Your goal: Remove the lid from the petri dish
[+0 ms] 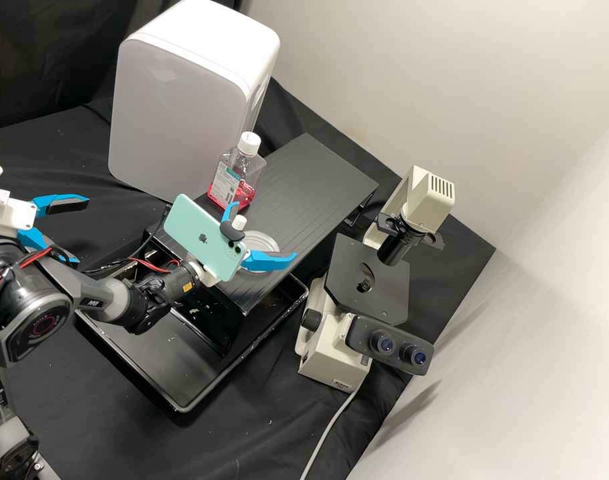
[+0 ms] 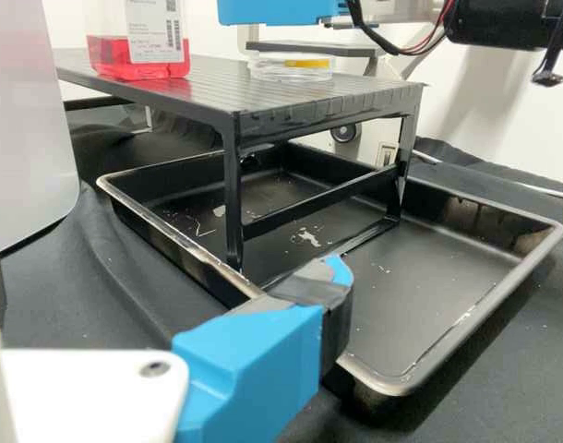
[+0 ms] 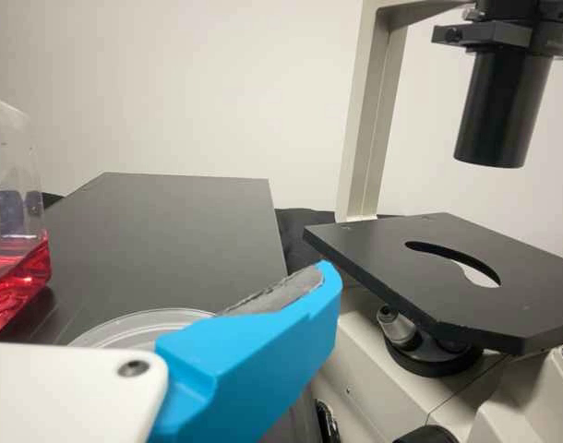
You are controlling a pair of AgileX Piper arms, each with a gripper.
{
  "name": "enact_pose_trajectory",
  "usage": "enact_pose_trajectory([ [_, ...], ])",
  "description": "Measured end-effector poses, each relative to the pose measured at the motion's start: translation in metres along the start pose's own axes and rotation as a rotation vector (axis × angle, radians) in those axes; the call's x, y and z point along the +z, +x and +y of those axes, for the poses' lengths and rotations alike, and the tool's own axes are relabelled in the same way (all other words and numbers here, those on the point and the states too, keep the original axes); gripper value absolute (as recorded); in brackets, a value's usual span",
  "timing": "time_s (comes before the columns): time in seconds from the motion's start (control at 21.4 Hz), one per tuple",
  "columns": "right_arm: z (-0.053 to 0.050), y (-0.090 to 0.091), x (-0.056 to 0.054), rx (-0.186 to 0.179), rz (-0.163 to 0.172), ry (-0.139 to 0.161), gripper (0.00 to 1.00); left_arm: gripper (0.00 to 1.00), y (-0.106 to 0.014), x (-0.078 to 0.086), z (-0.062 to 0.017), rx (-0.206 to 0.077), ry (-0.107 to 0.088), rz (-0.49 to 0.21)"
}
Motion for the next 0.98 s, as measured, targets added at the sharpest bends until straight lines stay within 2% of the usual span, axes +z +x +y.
enact_pose_trajectory([
  [0.42,0.0,-0.002,0.001,0.007,0.007,0.0,1.0,1.0,0.0,0.0,-0.0001,0.001,-0.002,0.005],
  [0.56,-0.004,-0.011,0.005,0.017,0.015,-0.001,1.0,1.0,0.0,0.0,-0.0001,0.001,-0.002,0.005],
  [0.84,-0.013,-0.028,0.014,0.008,0.005,-0.004,1.0,1.0,0.0,-0.001,-0.0004,-0.001,-0.002,0.005],
  [0.98,-0.018,-0.033,0.013,0.004,0.024,-0.003,1.0,1.0,0.0,-0.001,-0.0004,-0.001,-0.002,0.005],
])
